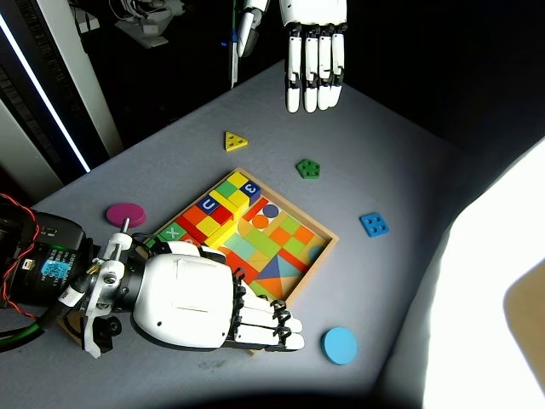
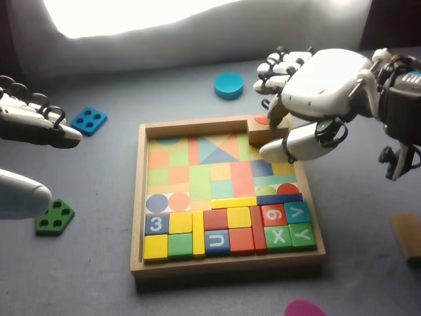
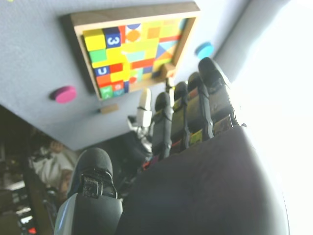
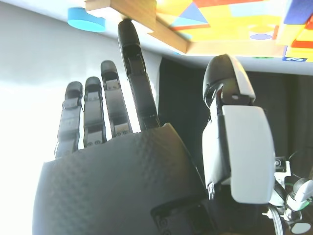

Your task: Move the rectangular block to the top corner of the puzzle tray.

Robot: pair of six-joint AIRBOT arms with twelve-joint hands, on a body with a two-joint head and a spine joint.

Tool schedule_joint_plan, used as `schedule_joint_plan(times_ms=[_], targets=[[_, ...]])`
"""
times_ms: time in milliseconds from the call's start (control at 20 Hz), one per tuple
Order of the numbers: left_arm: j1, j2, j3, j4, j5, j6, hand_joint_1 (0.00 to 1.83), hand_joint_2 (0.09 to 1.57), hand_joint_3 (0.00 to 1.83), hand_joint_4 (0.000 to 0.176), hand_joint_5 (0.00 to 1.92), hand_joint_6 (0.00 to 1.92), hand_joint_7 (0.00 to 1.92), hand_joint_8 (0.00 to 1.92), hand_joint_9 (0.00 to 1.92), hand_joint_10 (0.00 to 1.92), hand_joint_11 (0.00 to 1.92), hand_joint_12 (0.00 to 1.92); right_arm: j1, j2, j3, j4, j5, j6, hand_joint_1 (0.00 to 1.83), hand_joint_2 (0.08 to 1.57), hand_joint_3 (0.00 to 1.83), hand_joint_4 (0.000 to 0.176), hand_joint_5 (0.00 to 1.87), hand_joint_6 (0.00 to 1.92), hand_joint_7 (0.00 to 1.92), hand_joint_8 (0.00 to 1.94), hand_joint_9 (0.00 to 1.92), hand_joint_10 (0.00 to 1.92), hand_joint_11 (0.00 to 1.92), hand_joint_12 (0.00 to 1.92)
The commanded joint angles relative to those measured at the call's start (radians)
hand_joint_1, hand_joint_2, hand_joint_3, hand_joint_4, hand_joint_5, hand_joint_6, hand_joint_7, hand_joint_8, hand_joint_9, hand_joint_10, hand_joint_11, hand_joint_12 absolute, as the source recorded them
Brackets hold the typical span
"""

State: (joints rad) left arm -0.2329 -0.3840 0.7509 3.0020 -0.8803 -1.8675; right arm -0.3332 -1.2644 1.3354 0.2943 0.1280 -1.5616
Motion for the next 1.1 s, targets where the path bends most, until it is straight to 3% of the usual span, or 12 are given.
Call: schedule_joint_plan(times_ms=[0, 250, 400, 450, 600, 700, 750, 900, 950, 1000, 1050], targets=[[-0.015, -0.002, 0.0, 0.01, 0.083, -0.003, 0.0, 1.25, 0.0, 0.035, 0.19, 0.0, 0.14, 0.0, 0.11, 0.0, 0.0, 0.53, 0.02, 0.014, -0.004, -0.003, 0.126, -0.003, 0.0, 1.18, 0.0, 0.0, 0.68, 0.11, 0.17, 0.0, 0.0, 0.0, 0.0, 0.0], [-0.013, -0.002, 0.005, 0.01, 0.083, -0.003, 0.0, 1.25, 0.0, 0.035, 0.2, 0.0, 0.14, 0.0, 0.11, 0.0, 0.0, 0.51, 0.044, 0.039, -0.03, -0.003, 0.14, 0.0, 0.0, 1.19, 0.0, 0.0, 0.68, 0.11, 0.17, 0.0, 0.01, 0.0, 0.0, 0.0], [-0.009, -0.001, 0.007, 0.01, 0.083, -0.003, 0.0, 1.25, 0.0, 0.039, 0.19, 0.0, 0.13, 0.0, 0.1, 0.0, 0.0, 0.55, 0.077, 0.089, -0.091, -0.003, 0.147, 0.015, 0.0, 1.18, 0.0, 0.0, 0.68, 0.11, 0.18, 0.01, 0.01, 0.0, 0.0, 0.0], [-0.008, -0.001, 0.007, 0.01, 0.083, -0.003, 0.0, 1.26, 0.0, 0.032, 0.2, 0.0, 0.13, 0.0, 0.1, 0.0, 0.0, 0.54, 0.092, 0.108, -0.115, -0.003, 0.148, 0.029, 0.0, 1.18, 0.0, 0.0, 0.68, 0.11, 0.18, 0.0, 0.01, 0.0, 0.0, 0.0], [-0.008, 0.0, 0.005, 0.01, 0.083, -0.003, 0.0, 1.26, 0.0, 0.032, 0.21, 0.0, 0.15, 0.0, 0.12, 0.01, 0.0, 0.59, 0.123, 0.161, -0.19, -0.003, 0.156, 0.053, 0.0, 1.19, 0.0, 0.0, 0.65, 0.1, 0.22, 0.02, 0.05, 0.02, 0.0, 0.0], [-0.006, 0.0, 0.003, 0.01, 0.083, -0.003, 0.0, 1.27, 0.0, 0.023, 0.23, 0.01, 0.2, 0.01, 0.17, 0.02, 0.0, 0.7, 0.131, 0.186, -0.246, -0.003, 0.161, 0.05, 0.0, 1.2, 0.01, 0.0, 0.62, 0.09, 0.24, 0.03, 0.09, 0.04, 0.0, 0.0], [-0.006, 0.0, 0.002, 0.01, 0.083, -0.003, 0.0, 1.27, 0.0, 0.019, 0.29, 0.01, 0.28, 0.0, 0.27, 0.02, 0.0, 0.9, 0.136, 0.195, -0.263, -0.003, 0.161, 0.05, 0.0, 1.2, 0.01, 0.0, 0.6, 0.08, 0.29, 0.04, 0.12, 0.05, 0.03, 0.01], [-0.008, 0.0, 0.003, 0.01, 0.083, -0.003, 0.05, 1.28, 0.0, 0.001, 0.5, 0.01, 0.6, 0.01, 0.58, 0.03, 0.21, 1.05, 0.147, 0.224, -0.32, -0.004, 0.172, 0.047, 0.0, 1.2, 0.0, 0.0, 0.61, 0.08, 0.53, 0.05, 0.39, 0.11, 0.0, 1.04], [-0.008, 0.0, 0.005, 0.01, 0.083, -0.003, 0.04, 1.29, 0.0, 0.0, 0.64, 0.03, 0.78, 0.03, 0.76, 0.07, 0.27, 1.17, 0.149, 0.231, -0.335, -0.004, 0.172, 0.042, 0.0, 1.21, 0.0, 0.0, 0.71, 0.15, 0.78, 0.12, 0.59, 0.47, 0.05, 1.44], [-0.008, 0.0, 0.006, 0.01, 0.083, -0.003, 0.04, 1.29, 0.0, 0.0, 0.72, 0.03, 0.88, 0.03, 0.85, 0.08, 0.3, 1.26, 0.15, 0.235, -0.345, -0.004, 0.172, 0.035, 0.0, 1.2, 0.0, 0.0, 0.77, 0.22, 0.9, 0.17, 0.65, 0.71, 0.12, 1.6], [-0.008, 0.0, 0.006, 0.01, 0.083, -0.003, 0.05, 1.3, 0.0, 0.0, 0.83, 0.03, 1.0, 0.05, 0.96, 0.13, 0.38, 1.3, 0.149, 0.235, -0.348, -0.004, 0.172, 0.032, 0.0, 1.21, 0.0, 0.0, 0.78, 0.44, 0.92, 0.38, 0.64, 1.01, 0.18, 1.72]])
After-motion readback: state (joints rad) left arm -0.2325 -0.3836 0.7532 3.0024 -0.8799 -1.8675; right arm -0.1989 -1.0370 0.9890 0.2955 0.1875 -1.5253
